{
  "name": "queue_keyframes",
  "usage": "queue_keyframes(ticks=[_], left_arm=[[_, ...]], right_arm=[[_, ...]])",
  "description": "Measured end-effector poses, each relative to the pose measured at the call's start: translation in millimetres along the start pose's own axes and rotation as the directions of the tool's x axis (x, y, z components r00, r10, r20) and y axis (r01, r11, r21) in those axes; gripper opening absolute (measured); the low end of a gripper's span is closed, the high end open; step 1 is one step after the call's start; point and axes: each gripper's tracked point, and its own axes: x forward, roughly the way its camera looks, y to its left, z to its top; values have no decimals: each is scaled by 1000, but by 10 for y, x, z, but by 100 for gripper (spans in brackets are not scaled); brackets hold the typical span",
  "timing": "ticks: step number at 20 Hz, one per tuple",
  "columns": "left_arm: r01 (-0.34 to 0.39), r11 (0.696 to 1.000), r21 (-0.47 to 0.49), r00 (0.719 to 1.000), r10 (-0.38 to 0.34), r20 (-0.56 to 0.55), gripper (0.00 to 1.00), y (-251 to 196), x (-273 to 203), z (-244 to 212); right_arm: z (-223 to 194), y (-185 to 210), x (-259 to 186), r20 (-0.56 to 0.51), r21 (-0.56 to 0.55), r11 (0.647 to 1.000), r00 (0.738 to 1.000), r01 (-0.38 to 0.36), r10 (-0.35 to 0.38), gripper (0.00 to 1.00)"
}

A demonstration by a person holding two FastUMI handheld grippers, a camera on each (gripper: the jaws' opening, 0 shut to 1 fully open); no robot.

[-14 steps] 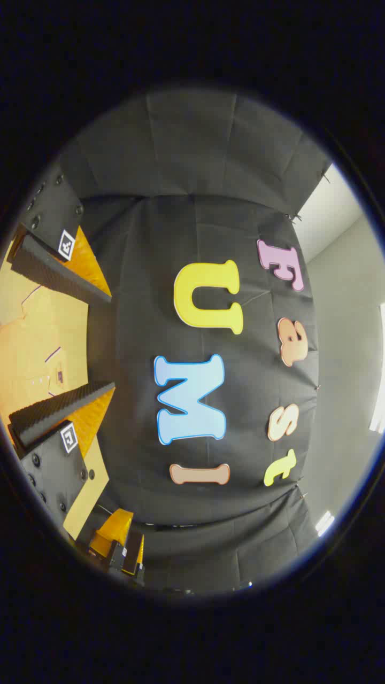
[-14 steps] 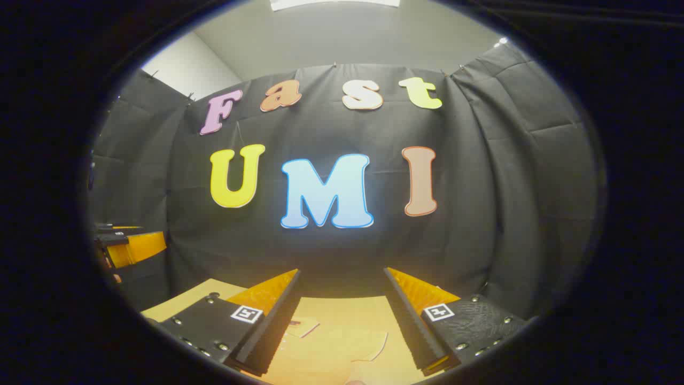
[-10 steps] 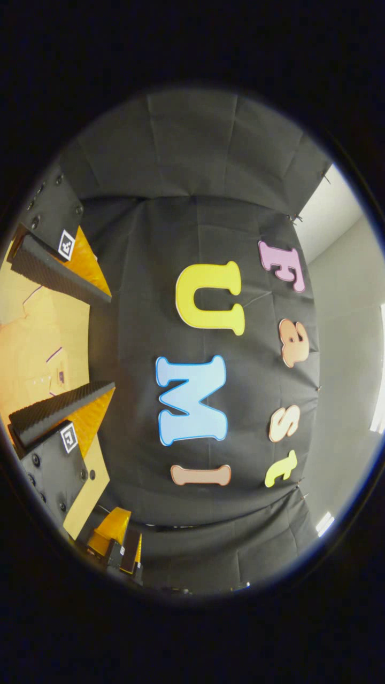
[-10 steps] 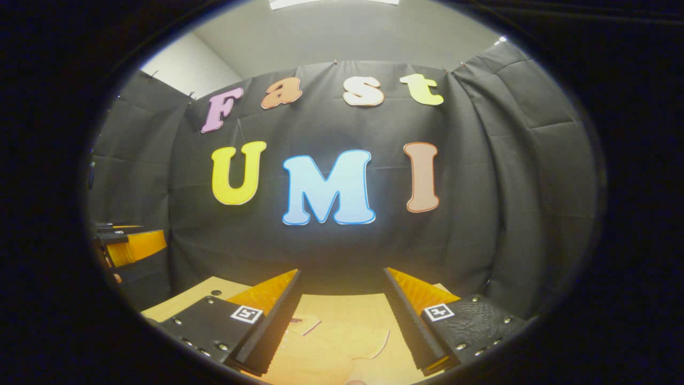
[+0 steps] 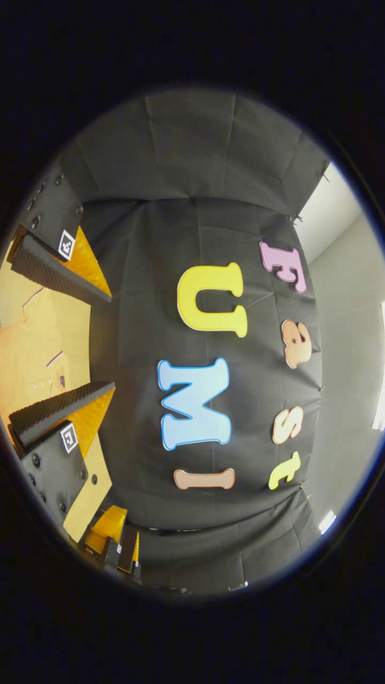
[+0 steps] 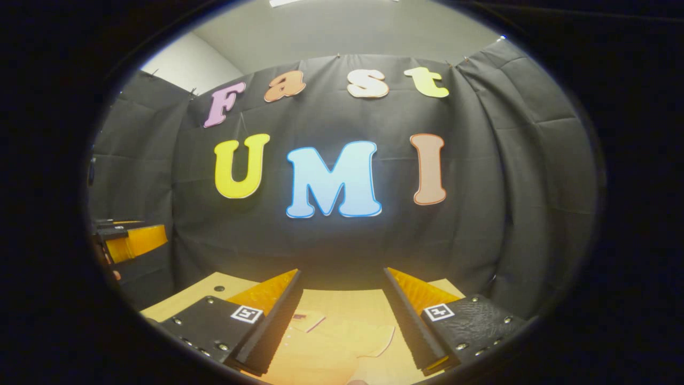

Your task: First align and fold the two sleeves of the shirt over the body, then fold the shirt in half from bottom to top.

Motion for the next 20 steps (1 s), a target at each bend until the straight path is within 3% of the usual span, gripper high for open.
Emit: queue_keyframes(ticks=[7,11,16,20], left_arm=[[-25,1000,0,1000,25,-10,94,83,125,-29],[-48,999,7,999,48,-14,94,180,82,-55],[-103,994,19,994,103,-20,94,424,-19,-84],[-162,987,26,986,162,-35,93,657,-161,-147]], right_arm=[[-530,-203,291,-130,0,1000,991,27,-27,93],[-1050,-372,496,-261,-3,999,964,47,-46,94],[-1764,-576,775,-432,-7,997,899,73,-69,95],[-2457,-765,870,-596,-8,994,798,108,-92,95]])
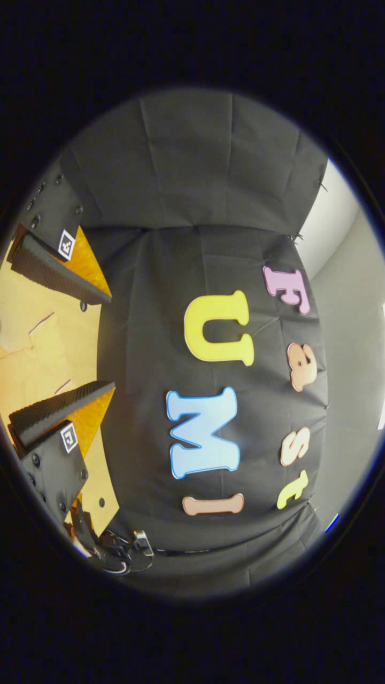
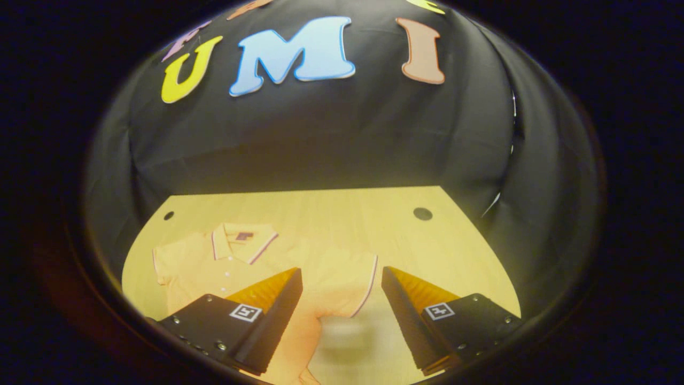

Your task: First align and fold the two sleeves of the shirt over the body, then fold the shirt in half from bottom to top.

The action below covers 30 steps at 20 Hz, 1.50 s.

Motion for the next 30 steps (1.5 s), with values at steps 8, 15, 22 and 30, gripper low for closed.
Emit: queue_keyframes(ticks=[8,15,22,30], left_arm=[[-114,993,11,993,114,-38,94,446,-258,-132],[-183,983,22,981,184,-57,94,691,-378,-201],[-188,982,16,981,188,-53,94,723,-334,-223],[-175,985,-1,983,174,-62,94,739,-356,-294]], right_arm=[[-605,-237,571,-211,19,998,976,67,-61,95],[-880,-203,749,-303,41,997,952,69,-53,91],[-838,-63,799,-275,69,998,961,2,17,59],[-816,-40,824,-299,122,992,954,18,20,0]])
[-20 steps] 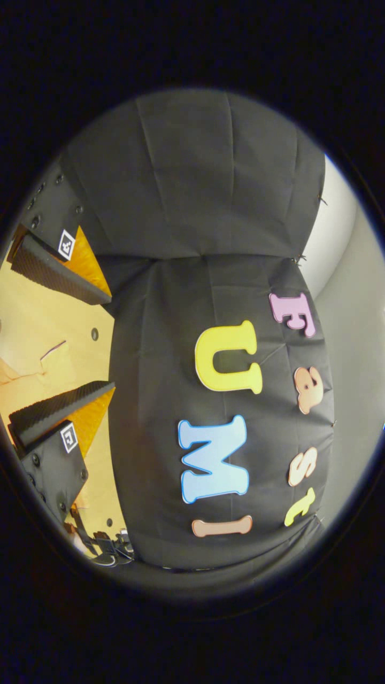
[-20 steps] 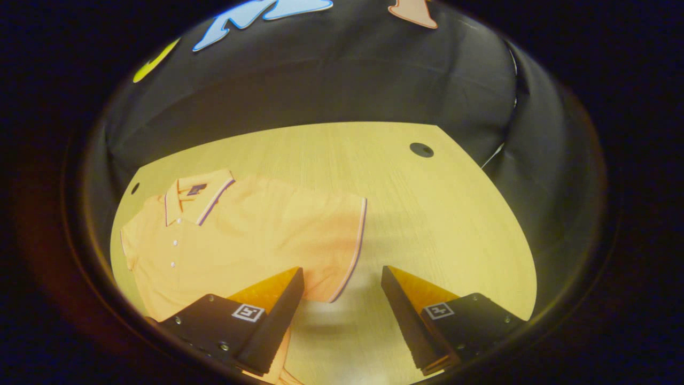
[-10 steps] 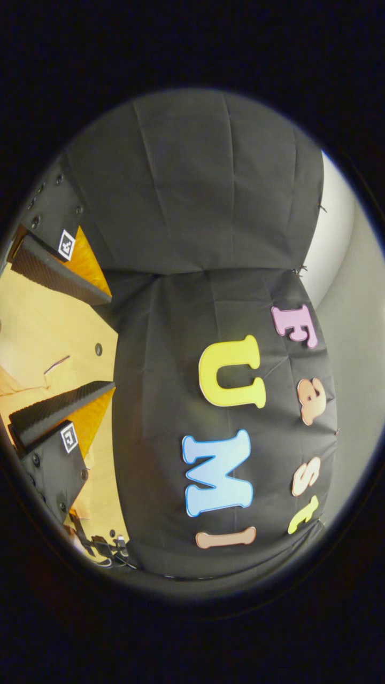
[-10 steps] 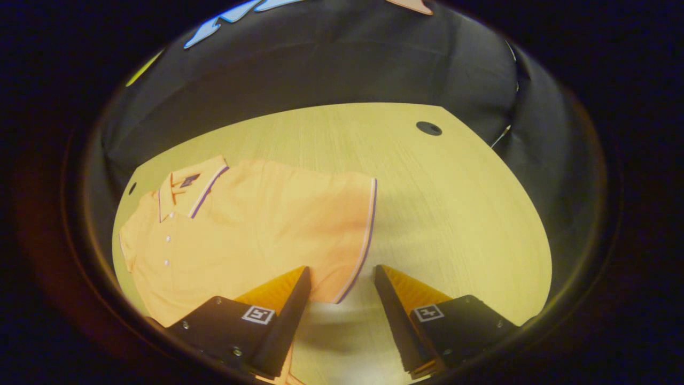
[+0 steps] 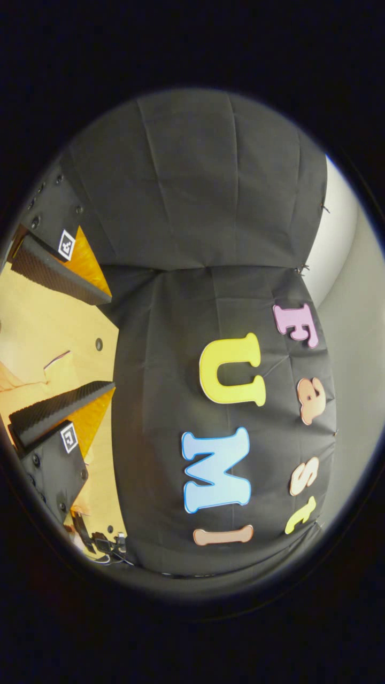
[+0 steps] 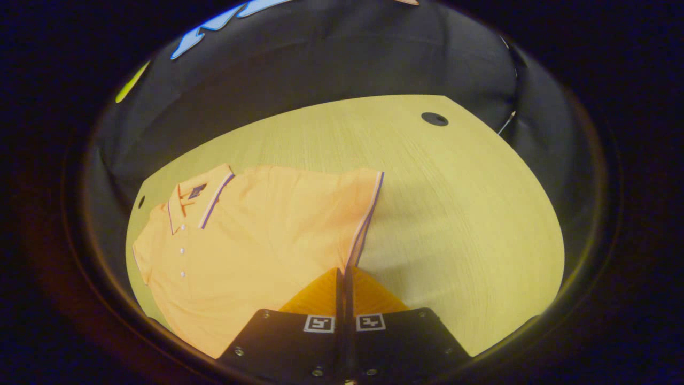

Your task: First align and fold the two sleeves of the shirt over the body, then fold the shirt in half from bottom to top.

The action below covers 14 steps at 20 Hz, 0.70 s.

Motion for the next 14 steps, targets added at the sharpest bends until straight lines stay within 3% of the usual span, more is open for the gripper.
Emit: queue_keyframes(ticks=[6,14], left_arm=[[-3,1000,-3,1000,2,-4,94,86,-26,-44],[-13,1000,-14,1000,13,0,94,285,-94,-70]], right_arm=[[260,224,-205,86,-54,998,996,21,-16,0],[711,1265,-643,206,-134,983,967,-125,151,0]])
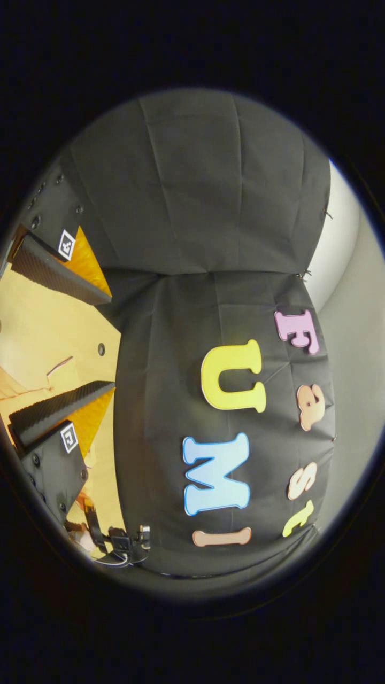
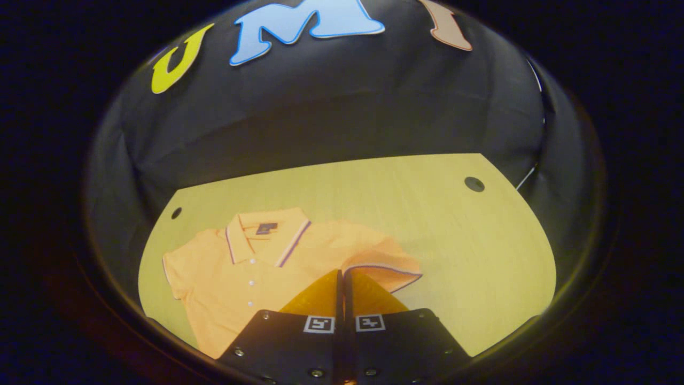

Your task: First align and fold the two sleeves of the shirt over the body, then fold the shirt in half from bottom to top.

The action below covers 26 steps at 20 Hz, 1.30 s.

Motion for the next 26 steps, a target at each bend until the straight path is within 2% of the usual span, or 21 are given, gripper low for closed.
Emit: queue_keyframes(ticks=[4,7,11,16,18,19,20,21,22,23,26], left_arm=[[-34,999,-4,999,34,-1,94,217,-61,-35],[-61,998,-9,998,61,-10,94,392,-106,-77],[-90,996,-14,996,90,-23,94,554,-172,-135],[-103,994,-24,994,102,-42,94,618,-111,-227],[-91,995,-33,995,89,-52,94,622,-97,-281],[-83,996,-36,995,81,-57,94,616,-93,-308],[-76,996,-37,995,74,-62,94,589,-79,-331],[-68,997,-36,995,65,-69,94,553,-36,-368],[-59,998,-37,996,56,-75,94,514,5,-412],[-48,998,-38,996,45,-82,94,468,52,-442],[-12,999,-44,995,7,-100,94,306,221,-554]], right_arm=[[20,670,-56,13,-86,992,995,-95,96,0],[-93,1047,-44,-10,-151,978,990,-142,142,0],[-306,1305,-2,-67,-199,964,984,-175,165,0],[-429,1383,29,-100,-216,959,981,-183,165,0],[-461,1405,24,-118,-194,960,977,-199,179,9],[-458,1420,30,-123,-178,961,974,-212,192,22],[-428,1375,54,-116,-171,965,976,-201,183,41],[-378,1320,29,-103,-168,968,980,-188,172,65],[-353,1311,4,-97,-161,970,981,-182,168,60],[-347,1290,1,-95,-156,972,982,-177,164,63],[-285,1198,-40,-85,-155,974,984,-167,155,64]])
